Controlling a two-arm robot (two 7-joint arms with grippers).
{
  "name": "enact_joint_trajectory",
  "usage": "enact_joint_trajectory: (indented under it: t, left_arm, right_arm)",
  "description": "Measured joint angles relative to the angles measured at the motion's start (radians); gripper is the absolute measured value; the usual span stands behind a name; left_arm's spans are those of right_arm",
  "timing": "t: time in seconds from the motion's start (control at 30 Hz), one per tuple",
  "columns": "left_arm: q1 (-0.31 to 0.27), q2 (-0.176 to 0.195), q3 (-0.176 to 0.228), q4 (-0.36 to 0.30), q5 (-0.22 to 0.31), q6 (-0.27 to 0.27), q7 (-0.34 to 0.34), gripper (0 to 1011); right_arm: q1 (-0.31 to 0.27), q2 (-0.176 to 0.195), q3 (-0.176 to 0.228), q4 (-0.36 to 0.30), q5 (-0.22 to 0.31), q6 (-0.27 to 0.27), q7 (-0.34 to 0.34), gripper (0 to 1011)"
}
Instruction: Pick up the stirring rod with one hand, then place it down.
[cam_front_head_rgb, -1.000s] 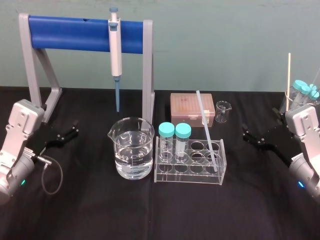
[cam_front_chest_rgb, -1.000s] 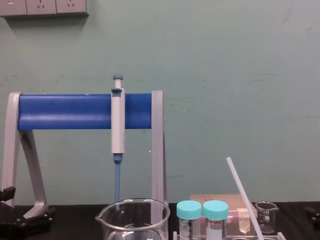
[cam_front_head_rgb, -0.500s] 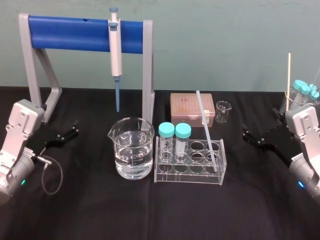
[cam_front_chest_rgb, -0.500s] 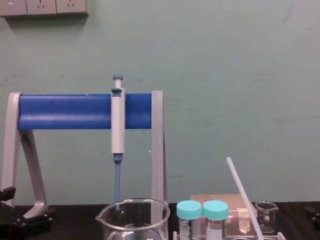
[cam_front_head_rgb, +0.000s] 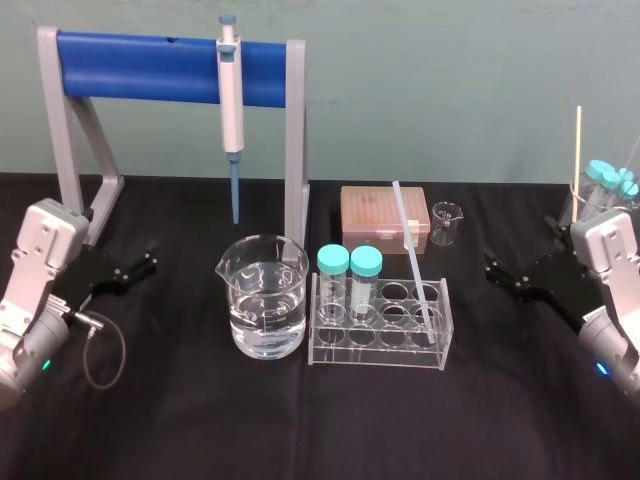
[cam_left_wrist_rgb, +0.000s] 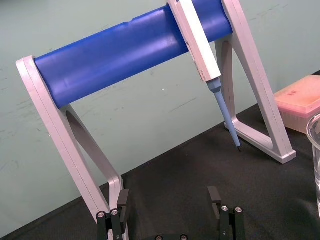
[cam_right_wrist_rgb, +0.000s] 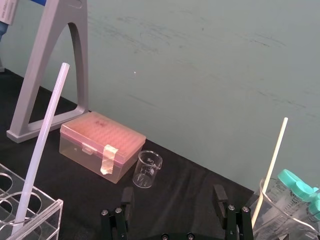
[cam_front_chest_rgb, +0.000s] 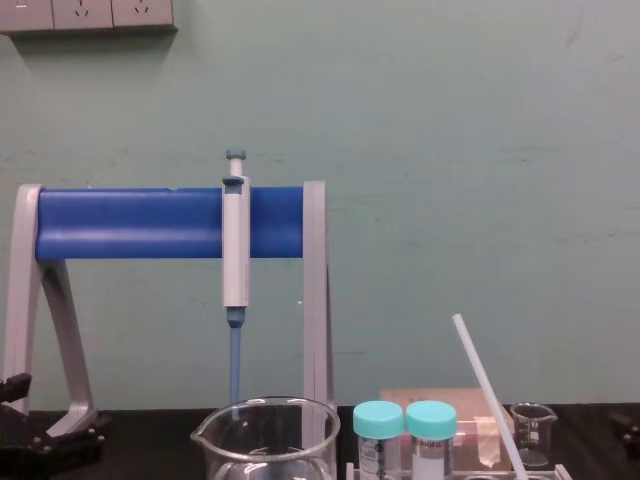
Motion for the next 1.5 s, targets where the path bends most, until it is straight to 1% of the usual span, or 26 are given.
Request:
enact_joint_trajectory:
  t: [0.17,0.3,0.33,0.4,0.43,0.53,0.57,0.73,0.77,0.93,1.07,1.2,1.4,1.5]
  left_arm:
    - [0.000,0.000,0.000,0.000,0.000,0.000,0.000,1000]
    - [0.000,0.000,0.000,0.000,0.000,0.000,0.000,1000]
    - [0.000,0.000,0.000,0.000,0.000,0.000,0.000,1000]
    - [0.000,0.000,0.000,0.000,0.000,0.000,0.000,1001]
    - [0.000,0.000,0.000,0.000,0.000,0.000,0.000,1000]
    - [0.000,0.000,0.000,0.000,0.000,0.000,0.000,1000]
    - [0.000,0.000,0.000,0.000,0.000,0.000,0.000,1000]
    - [0.000,0.000,0.000,0.000,0.000,0.000,0.000,1000]
    - [0.000,0.000,0.000,0.000,0.000,0.000,0.000,1000]
    - [0.000,0.000,0.000,0.000,0.000,0.000,0.000,1000]
    - [0.000,0.000,0.000,0.000,0.000,0.000,0.000,1000]
    - [0.000,0.000,0.000,0.000,0.000,0.000,0.000,1000]
    - [0.000,0.000,0.000,0.000,0.000,0.000,0.000,1000]
    - [0.000,0.000,0.000,0.000,0.000,0.000,0.000,1001]
  right_arm:
    - [-0.001,-0.009,0.015,0.000,0.009,0.003,0.022,1003]
    - [0.000,-0.024,0.040,-0.015,0.051,0.017,0.055,1003]
    - [0.000,-0.032,0.051,-0.024,0.076,0.033,0.070,1003]
    - [0.002,-0.040,0.062,-0.035,0.106,0.055,0.088,1003]
    - [0.003,-0.050,0.072,-0.048,0.135,0.078,0.107,1003]
    - [0.006,-0.063,0.086,-0.066,0.177,0.113,0.136,1003]
    - [0.009,-0.072,0.092,-0.077,0.204,0.136,0.157,1003]
    - [0.027,-0.104,0.104,-0.103,0.269,0.188,0.227,1003]
    - [0.031,-0.109,0.104,-0.105,0.275,0.193,0.235,1003]
    - [0.050,-0.132,0.099,-0.107,0.283,0.210,0.275,1003]
    - [0.071,-0.154,0.087,-0.097,0.270,0.223,0.296,1003]
    - [0.085,-0.168,0.081,-0.084,0.256,0.237,0.300,1003]
    - [0.112,-0.199,0.069,-0.053,0.221,0.282,0.294,1003]
    - [0.118,-0.207,0.066,-0.043,0.211,0.293,0.294,1003]
